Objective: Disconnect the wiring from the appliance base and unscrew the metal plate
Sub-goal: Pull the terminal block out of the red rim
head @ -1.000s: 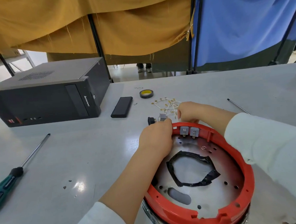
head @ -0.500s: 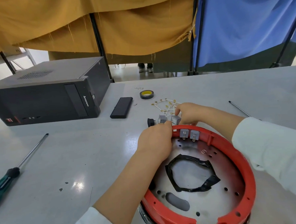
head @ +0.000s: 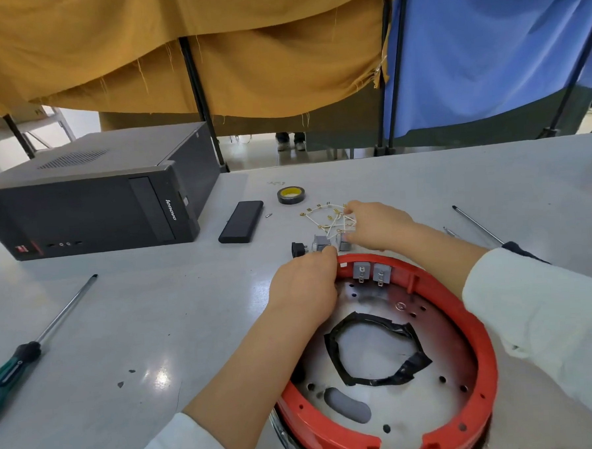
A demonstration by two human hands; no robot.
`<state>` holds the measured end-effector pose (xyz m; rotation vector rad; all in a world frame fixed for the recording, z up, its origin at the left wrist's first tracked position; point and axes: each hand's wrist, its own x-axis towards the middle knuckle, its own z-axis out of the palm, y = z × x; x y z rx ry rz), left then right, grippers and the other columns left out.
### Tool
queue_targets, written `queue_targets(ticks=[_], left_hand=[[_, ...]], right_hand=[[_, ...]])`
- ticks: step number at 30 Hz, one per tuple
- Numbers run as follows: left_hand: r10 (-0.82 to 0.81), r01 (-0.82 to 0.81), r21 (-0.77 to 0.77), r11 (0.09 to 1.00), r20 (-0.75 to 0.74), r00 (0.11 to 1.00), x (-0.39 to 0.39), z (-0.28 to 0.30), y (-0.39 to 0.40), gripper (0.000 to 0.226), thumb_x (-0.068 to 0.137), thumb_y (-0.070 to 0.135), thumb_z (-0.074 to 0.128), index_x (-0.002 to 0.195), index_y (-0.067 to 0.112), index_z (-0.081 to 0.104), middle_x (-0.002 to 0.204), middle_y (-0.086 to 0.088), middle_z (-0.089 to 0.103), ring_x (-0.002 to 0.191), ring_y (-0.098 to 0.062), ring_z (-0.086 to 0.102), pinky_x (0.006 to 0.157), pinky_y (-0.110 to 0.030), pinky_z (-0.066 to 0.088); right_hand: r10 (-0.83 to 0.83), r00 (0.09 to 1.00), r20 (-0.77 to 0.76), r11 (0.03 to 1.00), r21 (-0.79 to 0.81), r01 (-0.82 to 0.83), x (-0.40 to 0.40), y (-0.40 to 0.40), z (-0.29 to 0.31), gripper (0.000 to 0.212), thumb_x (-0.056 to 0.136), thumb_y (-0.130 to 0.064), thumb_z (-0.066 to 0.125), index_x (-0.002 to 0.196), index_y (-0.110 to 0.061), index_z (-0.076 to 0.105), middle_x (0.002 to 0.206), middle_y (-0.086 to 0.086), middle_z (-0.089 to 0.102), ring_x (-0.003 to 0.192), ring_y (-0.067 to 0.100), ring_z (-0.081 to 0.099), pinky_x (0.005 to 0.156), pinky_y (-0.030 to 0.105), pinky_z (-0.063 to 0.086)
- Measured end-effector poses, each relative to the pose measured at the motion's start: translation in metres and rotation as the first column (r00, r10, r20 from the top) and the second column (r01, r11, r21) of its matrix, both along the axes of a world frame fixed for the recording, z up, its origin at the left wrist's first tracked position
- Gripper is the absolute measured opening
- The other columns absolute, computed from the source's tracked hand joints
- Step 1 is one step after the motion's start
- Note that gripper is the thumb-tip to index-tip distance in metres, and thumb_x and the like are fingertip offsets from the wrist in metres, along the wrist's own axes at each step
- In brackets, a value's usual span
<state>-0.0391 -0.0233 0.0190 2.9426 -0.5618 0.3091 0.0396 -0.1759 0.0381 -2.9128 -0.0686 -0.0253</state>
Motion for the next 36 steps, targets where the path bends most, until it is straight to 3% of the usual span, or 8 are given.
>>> queue_targets(ticks=[4, 8, 12, 15, 22, 26, 30, 36], left_hand=[[0.074, -0.074, -0.008, 0.997, -0.017, 0.997, 0.003, 0.000, -0.001, 0.027, 0.085, 0.007, 0.048, 0.110, 0.016, 0.044, 0.107, -0.008, 0.060, 0.093, -0.031, 0.058, 0.062, -0.033, 0.033], [0.162, -0.162, 0.019, 0.987, 0.002, 0.987, 0.004, 0.000, -0.004, 0.030, 0.086, 0.009, 0.051, 0.114, 0.016, 0.042, 0.107, -0.007, 0.059, 0.094, -0.030, 0.059, 0.062, -0.032, 0.034], [0.193, -0.192, 0.058, 0.980, -0.009, 0.981, 0.002, 0.001, -0.005, 0.026, 0.087, 0.011, 0.051, 0.112, 0.016, 0.045, 0.108, -0.005, 0.059, 0.094, -0.028, 0.059, 0.063, -0.031, 0.034], [0.216, -0.212, 0.067, 0.975, -0.058, 0.975, 0.002, 0.005, -0.001, 0.022, 0.088, 0.012, 0.050, 0.109, 0.014, 0.046, 0.108, -0.007, 0.059, 0.082, -0.024, 0.051, 0.063, -0.031, 0.034], [0.035, -0.029, 0.022, 0.999, -0.390, 0.920, 0.026, 0.022, 0.006, 0.040, 0.092, 0.034, 0.051, 0.125, 0.013, 0.042, 0.121, -0.011, 0.056, 0.102, -0.025, 0.052, 0.080, -0.032, 0.038], [-0.089, 0.055, -0.118, 0.991, -0.300, 0.950, 0.030, 0.017, 0.005, 0.047, 0.093, 0.025, 0.045, 0.139, 0.016, 0.036, 0.135, -0.011, 0.049, 0.121, -0.029, 0.048, 0.097, -0.036, 0.039], [-0.073, 0.047, -0.132, 0.990, -0.200, 0.977, 0.026, 0.004, 0.002, 0.043, 0.092, 0.024, 0.036, 0.135, 0.019, 0.038, 0.121, -0.013, 0.059, 0.106, -0.033, 0.055, 0.076, -0.033, 0.038], [-0.068, 0.065, -0.046, 0.997, -0.084, 0.994, 0.023, -0.003, 0.005, 0.035, 0.095, 0.042, 0.030, 0.110, 0.016, 0.046, 0.116, -0.007, 0.058, 0.100, -0.030, 0.056, 0.072, -0.035, 0.038]], right_hand=[[0.056, 0.997, 0.052, 0.982, 0.179, -0.065, -0.018, -0.005, 0.012, 0.031, 0.096, -0.028, 0.041, 0.123, -0.022, 0.053, 0.123, 0.002, 0.058, 0.094, 0.019, 0.055, 0.083, 0.034, 0.047], [0.163, 0.987, -0.011, 0.969, 0.191, -0.158, -0.047, -0.009, 0.005, 0.037, 0.096, -0.030, 0.038, 0.130, -0.020, 0.049, 0.131, 0.004, 0.055, 0.115, 0.021, 0.052, 0.098, 0.037, 0.042], [0.257, 0.962, 0.090, 0.966, -0.042, -0.255, -0.067, -0.008, -0.015, 0.032, 0.096, -0.040, 0.025, 0.107, -0.024, 0.050, 0.108, 0.000, 0.060, 0.098, 0.023, 0.057, 0.074, 0.036, 0.042], [0.299, 0.952, 0.071, 0.954, -0.057, -0.296, -0.067, -0.007, -0.012, 0.018, 0.093, -0.042, 0.029, 0.096, -0.032, 0.043, 0.095, -0.006, 0.057, 0.082, 0.019, 0.052, 0.057, 0.030, 0.031], [0.365, 0.925, 0.110, 0.930, -0.097, -0.355, -0.067, -0.007, -0.011, 0.015, 0.087, -0.042, 0.037, 0.090, -0.029, 0.043, 0.085, -0.008, 0.056, 0.072, 0.017, 0.052, 0.056, 0.032, 0.031], [0.369, 0.921, 0.125, 0.927, -0.123, -0.355, -0.061, -0.006, -0.012, 0.014, 0.088, -0.042, 0.034, 0.090, -0.030, 0.041, 0.093, -0.004, 0.060, 0.075, 0.020, 0.050, 0.061, 0.033, 0.032], [0.362, 0.918, 0.163, 0.929, -0.144, -0.341, -0.058, -0.006, -0.016, 0.027, 0.090, -0.042, 0.030, 0.103, -0.026, 0.047, 0.107, -0.001, 0.062, 0.088, 0.023, 0.057, 0.065, 0.034, 0.035], [0.350, 0.925, 0.147, 0.933, -0.147, -0.330, -0.058, -0.007, -0.017, 0.028, 0.090, -0.042, 0.029, 0.104, -0.027, 0.047, 0.106, -0.005, 0.061, 0.089, 0.020, 0.057, 0.064, 0.034, 0.034]])
